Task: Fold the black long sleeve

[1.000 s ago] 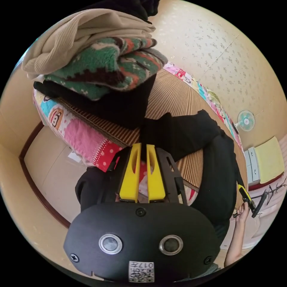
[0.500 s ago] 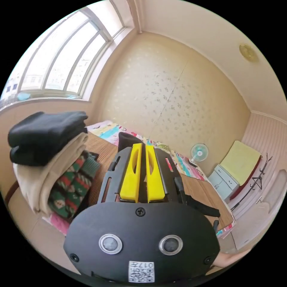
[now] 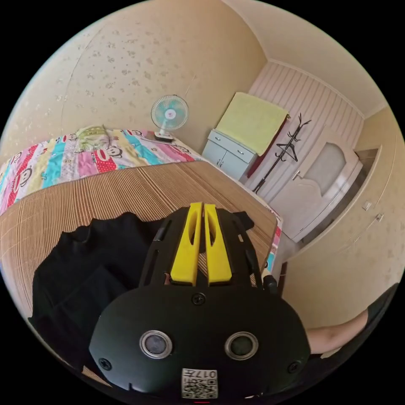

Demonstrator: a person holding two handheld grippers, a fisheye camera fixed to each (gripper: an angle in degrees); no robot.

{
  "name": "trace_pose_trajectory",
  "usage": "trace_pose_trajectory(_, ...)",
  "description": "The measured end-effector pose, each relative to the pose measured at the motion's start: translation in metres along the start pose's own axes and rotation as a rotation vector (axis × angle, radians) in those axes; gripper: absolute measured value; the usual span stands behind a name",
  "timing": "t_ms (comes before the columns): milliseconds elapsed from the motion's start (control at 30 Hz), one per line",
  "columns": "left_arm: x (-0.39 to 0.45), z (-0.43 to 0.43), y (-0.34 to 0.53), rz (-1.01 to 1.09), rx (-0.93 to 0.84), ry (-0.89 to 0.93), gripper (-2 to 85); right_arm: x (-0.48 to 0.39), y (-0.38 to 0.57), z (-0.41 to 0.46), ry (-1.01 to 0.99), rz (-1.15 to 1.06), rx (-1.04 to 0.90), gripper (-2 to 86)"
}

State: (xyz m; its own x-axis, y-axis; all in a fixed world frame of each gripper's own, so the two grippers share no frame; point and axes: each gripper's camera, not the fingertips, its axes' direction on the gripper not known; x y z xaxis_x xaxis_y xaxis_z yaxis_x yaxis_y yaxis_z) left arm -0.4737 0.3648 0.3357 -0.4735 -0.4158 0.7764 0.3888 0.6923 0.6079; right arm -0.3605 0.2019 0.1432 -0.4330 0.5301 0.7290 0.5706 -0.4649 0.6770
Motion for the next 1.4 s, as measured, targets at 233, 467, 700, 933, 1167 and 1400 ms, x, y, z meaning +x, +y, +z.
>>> trace_pose_trajectory(233,-0.057,0.022,0.121,0.006,-0.171,-0.286,8.6,0.006,-0.016,-0.036,-0.066,0.012,0.014,0.1)
trace_pose_trajectory(467,-0.102,0.087,0.183,0.195,-0.476,-0.538,8.0,0.0,-0.03,-0.064,-0.079,0.013,0.02,0.1)
trace_pose_trajectory(700,-0.128,-0.015,0.124,-0.129,0.064,-0.419,2.3,-0.008,-0.04,-0.083,-0.082,0.015,0.02,0.2)
trace_pose_trajectory(933,-0.106,0.05,0.077,-0.027,0.018,-0.149,6.4,-0.015,-0.05,-0.097,-0.097,0.021,0.018,0.3)
trace_pose_trajectory(1167,-0.136,0.036,0.141,-0.061,-0.04,-0.122,9.5,-0.023,-0.057,-0.106,-0.111,0.025,0.019,0.2)
trace_pose_trajectory(1400,-0.253,-0.074,0.19,-0.26,-0.061,-0.673,7.2,-0.032,-0.062,-0.109,-0.11,0.023,0.021,0.2)
